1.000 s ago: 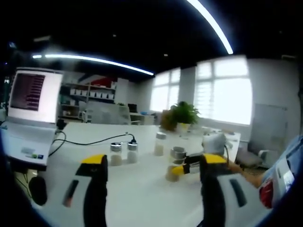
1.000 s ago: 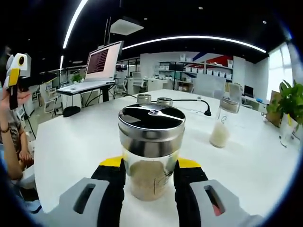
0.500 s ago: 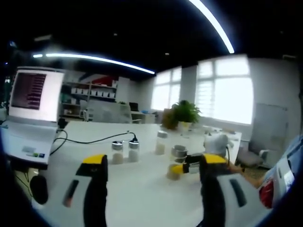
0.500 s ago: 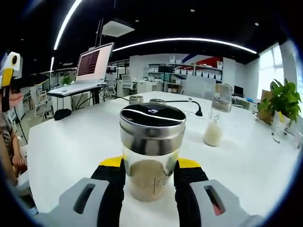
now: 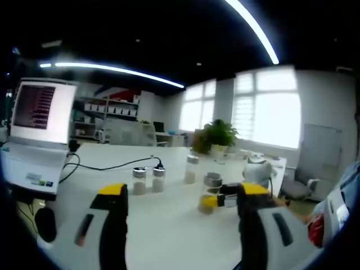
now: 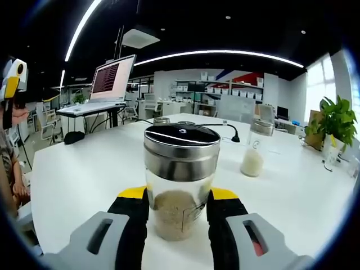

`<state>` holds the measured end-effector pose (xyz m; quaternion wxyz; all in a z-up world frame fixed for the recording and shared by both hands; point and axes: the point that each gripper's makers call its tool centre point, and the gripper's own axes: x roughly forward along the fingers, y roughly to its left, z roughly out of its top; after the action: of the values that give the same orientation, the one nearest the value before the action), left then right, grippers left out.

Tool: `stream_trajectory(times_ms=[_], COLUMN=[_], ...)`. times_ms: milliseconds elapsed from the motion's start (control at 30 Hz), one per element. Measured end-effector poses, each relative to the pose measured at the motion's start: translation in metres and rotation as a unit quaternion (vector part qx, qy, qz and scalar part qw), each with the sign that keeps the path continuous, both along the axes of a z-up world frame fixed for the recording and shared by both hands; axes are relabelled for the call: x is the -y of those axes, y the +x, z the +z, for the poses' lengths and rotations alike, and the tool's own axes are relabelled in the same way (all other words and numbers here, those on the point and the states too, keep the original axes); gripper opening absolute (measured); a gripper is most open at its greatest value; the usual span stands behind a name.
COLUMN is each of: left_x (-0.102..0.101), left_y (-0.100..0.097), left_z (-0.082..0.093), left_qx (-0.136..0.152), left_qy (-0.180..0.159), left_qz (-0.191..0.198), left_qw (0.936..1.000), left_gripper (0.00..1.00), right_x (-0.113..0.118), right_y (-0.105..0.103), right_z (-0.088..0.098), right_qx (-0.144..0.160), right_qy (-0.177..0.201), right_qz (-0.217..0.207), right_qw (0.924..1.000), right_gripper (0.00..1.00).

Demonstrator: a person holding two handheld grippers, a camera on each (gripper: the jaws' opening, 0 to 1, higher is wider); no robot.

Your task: Rotate the seasoning bottle until the label or dispensing opening points toward the visible target arrow and the bottle remains upright within the marked orientation range

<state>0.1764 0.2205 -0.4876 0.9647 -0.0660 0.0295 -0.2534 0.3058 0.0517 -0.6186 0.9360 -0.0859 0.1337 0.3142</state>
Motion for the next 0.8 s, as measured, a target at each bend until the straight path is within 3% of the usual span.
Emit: stream_trajectory(times_ms=[100, 167, 200, 233, 333, 533, 667, 733, 800], left_x=[0.003, 0.005, 0.005, 0.006, 0.008, 0.009, 0.012, 0.012, 0.012], left_y=[-0.001, -0.002, -0.002, -0.002, -0.002, -0.003, -0.004, -0.005, -0.005], left_z=[0.0, 0.001, 0.002, 0.001, 0.0, 0.001, 0.003, 0.002, 0.001], left_qx=[-0.004, -0.002, -0.002, -0.002, -0.005, -0.005, -0.002, -0.003, -0.004], left_qy=[-0.012, -0.019, -0.021, -0.02, -0.019, -0.021, -0.023, -0.023, -0.022], left_qz=[-0.013, -0.019, -0.021, -0.022, -0.026, -0.031, -0.035, -0.036, -0.037], left_qw=[0.9998, 0.9996, 0.9996, 0.9996, 0.9995, 0.9993, 0.9991, 0.9991, 0.9991], left_gripper=[0.84, 0.84, 0.84, 0.84, 0.84, 0.84, 0.84, 0.84, 0.84], right_x=[0.002, 0.006, 0.008, 0.006, 0.001, -0.001, 0.001, 0.002, 0.0], right_y=[-0.005, -0.004, -0.003, -0.002, -0.007, -0.016, -0.014, -0.018, -0.021], right_z=[0.001, -0.002, -0.002, 0.004, 0.015, 0.04, 0.046, 0.043, 0.046], right_qx=[0.025, 0.009, 0.008, 0.016, 0.023, 0.02, 0.044, 0.031, 0.028], right_qy=[-0.037, -0.036, -0.031, -0.008, 0.035, 0.094, 0.062, 0.047, 0.047], right_qz=[0.031, 0.026, 0.027, 0.031, 0.069, 0.161, 0.213, 0.247, 0.276], right_qw=[0.9985, 0.999, 0.9991, 0.9994, 0.9967, 0.9823, 0.974, 0.9672, 0.9596], right_gripper=[0.42, 0.55, 0.68, 0.73, 0.76, 0.76, 0.85, 0.86, 0.97])
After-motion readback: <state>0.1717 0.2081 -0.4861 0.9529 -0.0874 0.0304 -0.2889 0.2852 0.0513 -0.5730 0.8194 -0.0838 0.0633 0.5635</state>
